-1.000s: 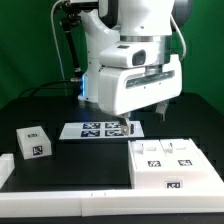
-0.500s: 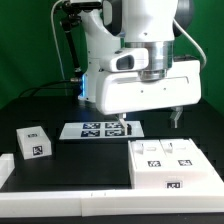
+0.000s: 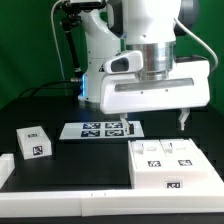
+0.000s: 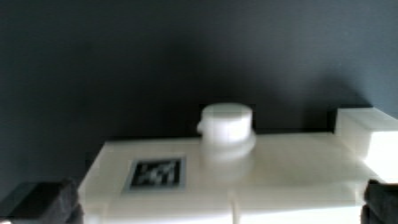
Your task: Assemble cabinet
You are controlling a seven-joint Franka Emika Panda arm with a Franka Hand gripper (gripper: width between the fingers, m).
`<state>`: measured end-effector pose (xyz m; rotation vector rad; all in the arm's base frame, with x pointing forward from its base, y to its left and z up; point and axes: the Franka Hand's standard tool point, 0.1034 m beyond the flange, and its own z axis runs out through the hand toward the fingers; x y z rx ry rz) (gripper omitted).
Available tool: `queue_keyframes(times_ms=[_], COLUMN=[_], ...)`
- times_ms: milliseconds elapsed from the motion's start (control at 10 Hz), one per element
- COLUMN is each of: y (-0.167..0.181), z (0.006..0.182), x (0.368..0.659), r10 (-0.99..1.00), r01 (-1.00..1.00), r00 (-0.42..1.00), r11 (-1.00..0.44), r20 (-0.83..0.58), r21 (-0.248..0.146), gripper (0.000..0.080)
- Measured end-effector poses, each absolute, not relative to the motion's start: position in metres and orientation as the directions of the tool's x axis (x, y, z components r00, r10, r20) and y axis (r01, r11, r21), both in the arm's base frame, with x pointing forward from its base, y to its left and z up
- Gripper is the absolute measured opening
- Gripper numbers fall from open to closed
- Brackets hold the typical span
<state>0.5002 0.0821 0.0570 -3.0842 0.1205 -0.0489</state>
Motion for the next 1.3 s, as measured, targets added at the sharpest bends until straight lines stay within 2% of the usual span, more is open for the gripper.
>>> queue_keyframes(times_ms=[500, 1000, 1100, 1200, 1300], y=[0.089, 0.085, 0.084, 0.082, 0.082], z=[0.019, 0.006, 0.006, 0.006, 0.005], x=[0.492, 0.494, 0.497, 0.501, 0.501], r10=[-0.043, -0.025, -0.019, -0.013, -0.016], r01=[-0.041, -0.022, -0.015, -0.010, -0.012], r00=[0.998, 0.999, 0.999, 0.999, 0.999], r11=[-0.996, -0.997, -0.997, -0.997, -0.997], r20=[0.038, 0.035, 0.043, 0.048, 0.046], r21=[-0.073, -0.078, -0.078, -0.077, -0.078], gripper=[0.0797, 0.0797, 0.0685, 0.0685, 0.0548])
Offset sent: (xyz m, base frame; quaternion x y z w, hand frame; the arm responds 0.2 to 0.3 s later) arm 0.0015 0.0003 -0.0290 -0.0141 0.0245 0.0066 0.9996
